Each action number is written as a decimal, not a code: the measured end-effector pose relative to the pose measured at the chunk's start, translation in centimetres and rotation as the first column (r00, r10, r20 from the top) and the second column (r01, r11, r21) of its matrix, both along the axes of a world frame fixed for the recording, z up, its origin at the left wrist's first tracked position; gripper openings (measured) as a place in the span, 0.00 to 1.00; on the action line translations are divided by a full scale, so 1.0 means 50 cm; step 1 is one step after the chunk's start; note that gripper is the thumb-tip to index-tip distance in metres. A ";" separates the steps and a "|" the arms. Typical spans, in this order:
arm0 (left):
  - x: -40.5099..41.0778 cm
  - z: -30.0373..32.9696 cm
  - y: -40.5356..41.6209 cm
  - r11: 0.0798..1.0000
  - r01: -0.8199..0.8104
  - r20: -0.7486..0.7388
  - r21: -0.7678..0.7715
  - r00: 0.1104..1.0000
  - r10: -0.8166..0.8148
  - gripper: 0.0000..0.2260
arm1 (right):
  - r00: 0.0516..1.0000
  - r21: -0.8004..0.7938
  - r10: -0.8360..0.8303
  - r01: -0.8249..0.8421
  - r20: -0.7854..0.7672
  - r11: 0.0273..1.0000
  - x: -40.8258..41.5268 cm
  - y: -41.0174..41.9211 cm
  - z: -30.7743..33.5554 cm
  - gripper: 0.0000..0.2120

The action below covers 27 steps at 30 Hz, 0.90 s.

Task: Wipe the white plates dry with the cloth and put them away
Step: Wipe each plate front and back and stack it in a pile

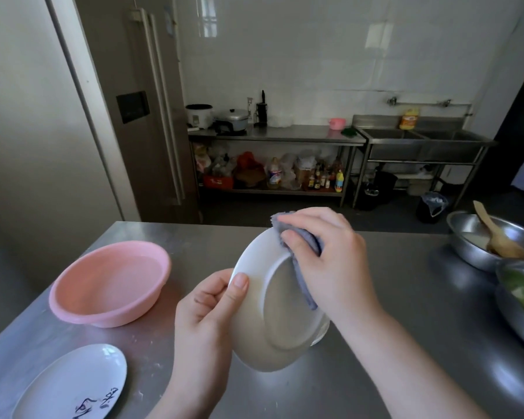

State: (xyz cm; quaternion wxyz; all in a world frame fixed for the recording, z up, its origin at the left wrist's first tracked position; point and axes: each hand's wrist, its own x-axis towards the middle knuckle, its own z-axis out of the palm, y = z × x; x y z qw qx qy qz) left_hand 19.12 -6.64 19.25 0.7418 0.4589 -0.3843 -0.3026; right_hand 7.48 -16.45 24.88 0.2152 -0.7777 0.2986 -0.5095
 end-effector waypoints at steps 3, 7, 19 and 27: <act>0.007 0.003 0.001 1.000 0.019 -0.023 -0.003 1.000 -0.019 0.16 | 0.998 -0.131 -0.001 -0.008 -0.063 0.991 0.000 0.022 -0.002 0.11; 0.011 -0.003 -0.006 0.997 0.065 -0.097 0.047 0.993 -0.060 0.15 | 0.995 -0.032 0.067 -0.070 -0.068 0.997 -0.012 -0.008 -0.011 0.12; 0.012 0.005 -0.035 0.984 -0.065 -0.749 0.168 0.641 0.170 0.24 | 0.975 0.078 -0.212 0.207 0.063 0.975 -0.049 0.007 -0.149 0.12; 0.021 0.008 -0.049 0.962 0.179 -0.945 0.208 0.289 0.151 0.19 | 0.982 -0.330 -0.009 -0.055 -0.190 0.942 0.020 0.077 -0.179 0.11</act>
